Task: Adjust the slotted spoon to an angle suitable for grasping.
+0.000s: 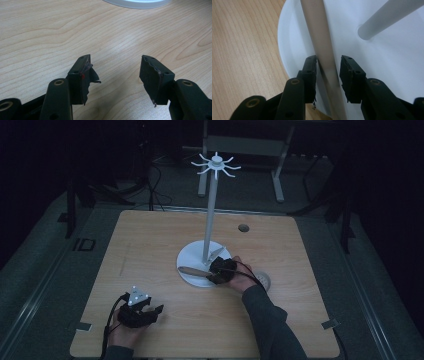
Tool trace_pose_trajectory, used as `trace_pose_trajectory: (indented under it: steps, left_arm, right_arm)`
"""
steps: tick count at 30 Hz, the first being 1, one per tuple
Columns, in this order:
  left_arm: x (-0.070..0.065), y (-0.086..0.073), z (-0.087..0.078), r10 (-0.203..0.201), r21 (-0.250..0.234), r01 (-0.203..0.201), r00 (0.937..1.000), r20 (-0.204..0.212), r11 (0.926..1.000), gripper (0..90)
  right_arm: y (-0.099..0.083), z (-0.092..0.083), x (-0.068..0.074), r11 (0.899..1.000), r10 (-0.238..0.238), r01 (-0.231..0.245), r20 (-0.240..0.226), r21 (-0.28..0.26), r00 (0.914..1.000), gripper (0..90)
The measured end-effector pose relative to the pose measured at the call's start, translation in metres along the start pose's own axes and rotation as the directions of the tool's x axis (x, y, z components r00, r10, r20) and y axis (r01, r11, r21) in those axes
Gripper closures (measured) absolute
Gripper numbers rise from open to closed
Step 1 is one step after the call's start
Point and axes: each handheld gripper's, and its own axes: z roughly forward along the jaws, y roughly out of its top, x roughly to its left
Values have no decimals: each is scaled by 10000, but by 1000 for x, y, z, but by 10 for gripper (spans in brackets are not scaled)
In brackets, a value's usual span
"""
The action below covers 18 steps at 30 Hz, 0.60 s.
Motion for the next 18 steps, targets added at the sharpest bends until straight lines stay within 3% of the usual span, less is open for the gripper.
trace_pose_trajectory:
  steps: [9,18]
  left_arm:
    - [1,0,-1,-27,-6,27,10000,-8,10000,430]
    - [1,0,-1,-15,12,15,10000,-9,10000,430]
  right_arm:
    - [-2,5,-7,9995,277,-267,-520,190,9983,688]
    - [-3,2,-1,9982,-494,497,-93,343,9987,731]
